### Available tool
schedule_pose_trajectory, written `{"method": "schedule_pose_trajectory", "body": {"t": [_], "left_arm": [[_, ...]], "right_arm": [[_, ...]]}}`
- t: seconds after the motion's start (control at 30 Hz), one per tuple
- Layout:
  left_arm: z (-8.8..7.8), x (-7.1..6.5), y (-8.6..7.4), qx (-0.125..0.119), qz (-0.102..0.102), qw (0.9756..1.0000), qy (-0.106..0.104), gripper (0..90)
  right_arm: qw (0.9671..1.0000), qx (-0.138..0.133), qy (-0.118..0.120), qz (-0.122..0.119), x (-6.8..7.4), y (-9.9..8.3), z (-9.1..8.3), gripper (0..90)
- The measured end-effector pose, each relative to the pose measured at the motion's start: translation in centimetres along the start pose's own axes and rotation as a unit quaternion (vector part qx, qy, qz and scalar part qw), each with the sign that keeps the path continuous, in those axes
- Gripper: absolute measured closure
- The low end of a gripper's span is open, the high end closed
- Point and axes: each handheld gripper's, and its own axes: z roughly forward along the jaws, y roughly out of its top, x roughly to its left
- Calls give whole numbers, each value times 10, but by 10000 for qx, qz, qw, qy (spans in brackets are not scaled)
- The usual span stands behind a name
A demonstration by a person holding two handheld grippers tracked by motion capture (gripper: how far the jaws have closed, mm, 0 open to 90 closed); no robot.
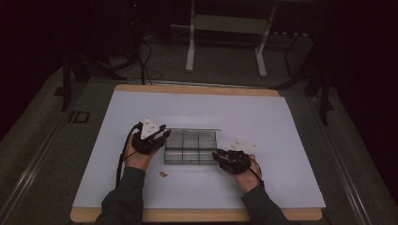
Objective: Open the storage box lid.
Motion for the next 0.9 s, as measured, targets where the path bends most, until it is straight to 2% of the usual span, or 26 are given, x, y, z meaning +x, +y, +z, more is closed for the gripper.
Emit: {"method": "schedule_pose_trajectory", "body": {"t": [0.13, 0.23, 0.3, 0.43, 0.63, 0.73, 0.9], "left_arm": [[5, 3, 1, 8, 17, 10000, -15, 702], [10, 6, 2, 98, -125, 9998, -105, 670], [14, 7, 3, 185, -92, 9997, -85, 661], [19, 10, 3, 158, -120, 9998, -80, 661], [24, 15, 1, 192, -202, 9995, -125, 687], [25, 18, 1, 183, -242, 9995, -43, 739], [27, 23, 3, 204, -304, 9993, -73, 779]], "right_arm": [[10000, 5, 21, 16, 0, 0, 0, 686], [10000, 5, 34, 39, -1, -1, 0, 681], [10000, 4, 34, 36, -1, -1, 0, 681], [10000, -6, 43, 43, -1, -1, 0, 681], [10000, -17, 52, 47, -1, -1, 1, 681], [10000, -25, 52, 60, -1, -2, 1, 681], [9999, -27, 63, 80, -1, -2, 0, 683]]}}
